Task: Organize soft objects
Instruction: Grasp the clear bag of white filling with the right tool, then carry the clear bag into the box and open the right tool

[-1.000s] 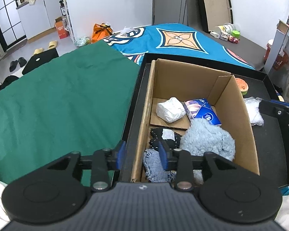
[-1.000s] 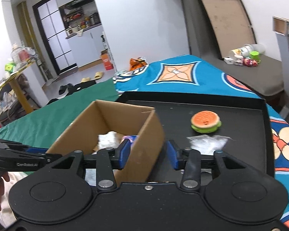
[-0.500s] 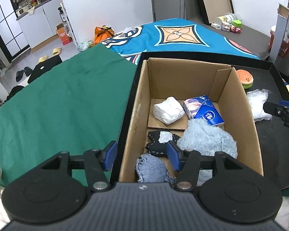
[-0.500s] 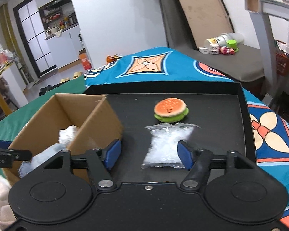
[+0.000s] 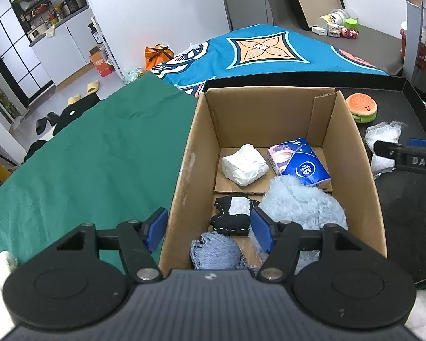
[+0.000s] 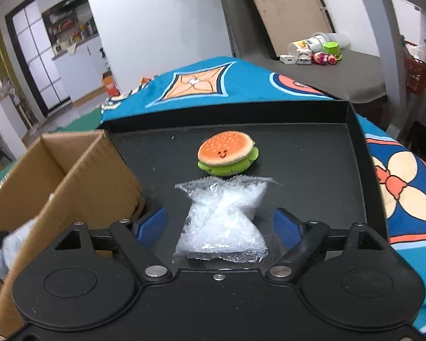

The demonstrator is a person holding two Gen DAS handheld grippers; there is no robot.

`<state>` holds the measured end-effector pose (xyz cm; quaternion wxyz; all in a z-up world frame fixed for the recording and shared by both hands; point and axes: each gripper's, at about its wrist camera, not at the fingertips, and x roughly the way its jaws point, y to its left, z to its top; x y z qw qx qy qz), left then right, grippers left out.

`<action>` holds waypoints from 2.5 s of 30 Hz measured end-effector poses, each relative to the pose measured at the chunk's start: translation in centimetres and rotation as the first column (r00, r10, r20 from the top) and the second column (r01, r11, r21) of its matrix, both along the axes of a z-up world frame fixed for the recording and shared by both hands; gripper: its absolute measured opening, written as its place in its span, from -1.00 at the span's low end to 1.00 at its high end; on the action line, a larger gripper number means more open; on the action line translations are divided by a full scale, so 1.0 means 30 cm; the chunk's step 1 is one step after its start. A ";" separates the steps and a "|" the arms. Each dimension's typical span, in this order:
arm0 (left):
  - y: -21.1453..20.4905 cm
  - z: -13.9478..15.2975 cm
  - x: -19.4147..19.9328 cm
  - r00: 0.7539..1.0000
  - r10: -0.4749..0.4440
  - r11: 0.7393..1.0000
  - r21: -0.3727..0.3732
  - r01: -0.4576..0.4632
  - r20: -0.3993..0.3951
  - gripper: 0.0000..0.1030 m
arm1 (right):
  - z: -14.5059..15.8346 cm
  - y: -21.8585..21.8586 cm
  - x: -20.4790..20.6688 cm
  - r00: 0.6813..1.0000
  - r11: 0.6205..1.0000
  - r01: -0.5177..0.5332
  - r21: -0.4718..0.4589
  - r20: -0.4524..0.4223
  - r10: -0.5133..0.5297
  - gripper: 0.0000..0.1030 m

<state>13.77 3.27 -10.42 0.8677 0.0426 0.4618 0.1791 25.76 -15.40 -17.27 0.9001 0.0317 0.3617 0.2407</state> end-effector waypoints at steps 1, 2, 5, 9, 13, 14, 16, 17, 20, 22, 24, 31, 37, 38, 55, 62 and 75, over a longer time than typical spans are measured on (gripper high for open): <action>-0.004 0.000 -0.001 1.000 -0.001 1.000 0.008 0.001 -0.002 0.24 | -0.005 0.007 -0.004 1.000 1.000 -0.002 -0.022 0.003 0.002 0.45; -0.006 0.000 -0.001 1.000 -0.001 1.000 0.012 0.001 -0.003 0.24 | -0.011 0.011 -0.008 1.000 0.999 -0.005 -0.045 -0.003 0.005 0.04; -0.006 0.002 -0.003 1.000 0.003 1.000 0.015 -0.003 -0.005 0.24 | -0.015 -0.001 -0.023 0.999 0.998 -0.028 -0.050 -0.043 0.026 -0.15; -0.005 0.005 -0.006 1.000 0.011 1.000 0.015 -0.011 -0.005 0.24 | 0.000 -0.022 -0.047 0.999 0.998 -0.024 -0.057 -0.047 0.021 -0.27; -0.005 0.010 -0.013 1.000 0.011 1.000 0.016 -0.011 -0.002 0.24 | 0.016 -0.049 -0.059 0.999 0.999 -0.012 -0.034 -0.041 0.010 -0.32; -0.004 0.008 -0.013 1.000 0.012 1.000 0.015 -0.012 -0.003 0.24 | 0.021 -0.053 -0.061 0.999 1.000 -0.007 -0.031 -0.034 0.006 -0.34; -0.003 0.007 -0.015 1.000 0.013 1.000 0.014 -0.013 -0.004 0.24 | 0.032 -0.065 -0.064 1.000 1.000 -0.001 -0.015 -0.027 0.000 -0.35; -0.002 0.007 -0.014 1.000 0.013 1.000 0.013 -0.013 -0.004 0.24 | 0.037 -0.068 -0.061 1.000 1.000 -0.002 -0.005 -0.030 0.002 -0.36; 0.000 0.006 -0.014 1.000 0.008 1.000 0.013 -0.008 -0.004 0.24 | 0.056 -0.074 -0.065 1.000 1.000 0.003 0.015 -0.026 -0.003 -0.36; 0.005 0.007 -0.015 1.000 0.011 1.000 0.013 -0.010 -0.003 0.25 | 0.072 -0.077 -0.067 1.000 0.999 0.003 0.032 -0.021 -0.002 -0.36; 0.011 0.009 -0.016 1.000 0.015 1.000 0.008 -0.015 0.000 0.25 | 0.094 -0.076 -0.072 1.000 0.999 0.002 0.039 -0.008 -0.002 -0.36; 0.027 0.014 -0.023 1.000 0.015 1.000 0.001 -0.015 0.005 0.25 | 0.173 -0.053 -0.092 0.999 0.999 -0.020 0.048 0.047 0.018 -0.36; 0.041 0.026 -0.029 1.000 0.019 1.000 -0.014 -0.018 0.018 0.25 | 0.221 -0.021 -0.109 0.997 0.998 -0.037 0.052 0.076 0.033 -0.36; 0.043 0.027 -0.031 1.000 0.017 1.000 -0.016 -0.017 0.021 0.25 | 0.230 -0.016 -0.113 0.996 0.998 -0.038 0.053 0.080 0.034 -0.36; 0.086 0.031 -0.069 0.998 -0.005 0.997 -0.080 0.010 0.069 0.24 | 0.333 0.073 -0.164 0.985 0.991 -0.104 0.079 0.144 0.092 -0.36; 0.113 0.022 -0.081 0.996 -0.006 0.993 -0.119 0.016 0.085 0.18 | 0.345 0.134 -0.177 0.980 0.988 -0.142 0.065 0.152 0.131 -0.36; 0.182 -0.003 -0.110 0.996 0.015 0.977 -0.214 0.004 0.087 -0.58 | 0.357 0.241 -0.212 0.972 0.981 -0.189 0.045 0.150 0.181 -0.35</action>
